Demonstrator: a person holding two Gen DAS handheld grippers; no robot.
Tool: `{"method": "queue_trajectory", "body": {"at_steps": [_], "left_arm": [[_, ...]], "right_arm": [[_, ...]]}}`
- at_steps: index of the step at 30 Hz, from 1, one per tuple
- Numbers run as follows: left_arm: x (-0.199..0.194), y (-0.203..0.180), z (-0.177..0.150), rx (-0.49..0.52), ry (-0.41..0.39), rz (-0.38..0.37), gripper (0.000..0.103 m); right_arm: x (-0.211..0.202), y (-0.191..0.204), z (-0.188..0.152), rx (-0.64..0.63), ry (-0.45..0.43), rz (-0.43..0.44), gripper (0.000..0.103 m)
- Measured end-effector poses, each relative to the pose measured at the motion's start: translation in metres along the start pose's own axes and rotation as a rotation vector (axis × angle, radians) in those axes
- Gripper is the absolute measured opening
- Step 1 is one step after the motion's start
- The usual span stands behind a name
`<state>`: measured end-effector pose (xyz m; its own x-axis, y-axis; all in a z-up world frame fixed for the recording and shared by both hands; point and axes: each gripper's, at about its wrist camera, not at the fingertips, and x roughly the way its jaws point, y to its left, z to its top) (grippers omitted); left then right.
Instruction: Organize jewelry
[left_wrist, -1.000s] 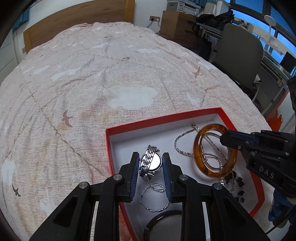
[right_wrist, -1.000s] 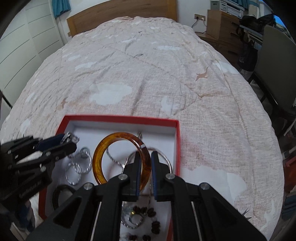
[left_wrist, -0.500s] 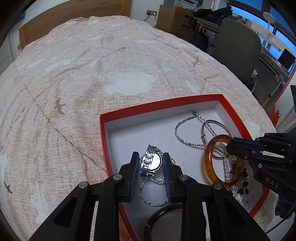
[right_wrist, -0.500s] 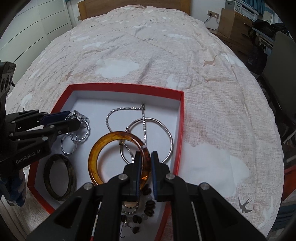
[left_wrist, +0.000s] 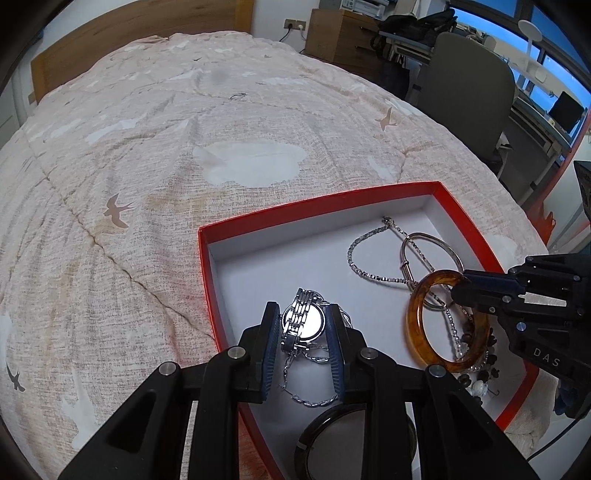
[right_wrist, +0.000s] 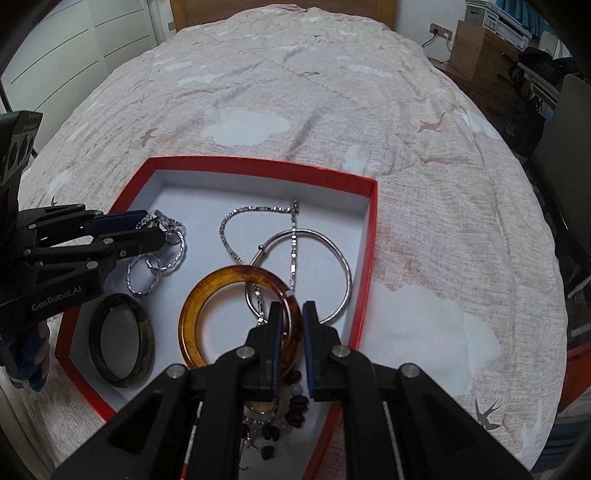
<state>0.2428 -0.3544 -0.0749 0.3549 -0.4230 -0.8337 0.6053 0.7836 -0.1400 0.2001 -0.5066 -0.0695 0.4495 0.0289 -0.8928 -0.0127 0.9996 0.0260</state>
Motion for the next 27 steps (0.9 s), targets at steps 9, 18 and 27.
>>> {"method": "queue_trajectory", "body": {"at_steps": [9,18,27], "left_arm": [[-0.001,0.001,0.001,-0.007,0.006,-0.010,0.027],[-0.009,-0.002,-0.001,-0.002,0.006,-0.032,0.041],[-0.031,-0.002,0.002,-0.013,-0.039,-0.012,0.045]], "right_arm": [[-0.003,0.000,0.001,0.000,0.006,-0.018,0.011],[-0.010,0.000,-0.002,0.011,-0.001,-0.022,0.016],[-0.026,-0.003,-0.007,0.027,-0.031,-0.030,0.028]]}}
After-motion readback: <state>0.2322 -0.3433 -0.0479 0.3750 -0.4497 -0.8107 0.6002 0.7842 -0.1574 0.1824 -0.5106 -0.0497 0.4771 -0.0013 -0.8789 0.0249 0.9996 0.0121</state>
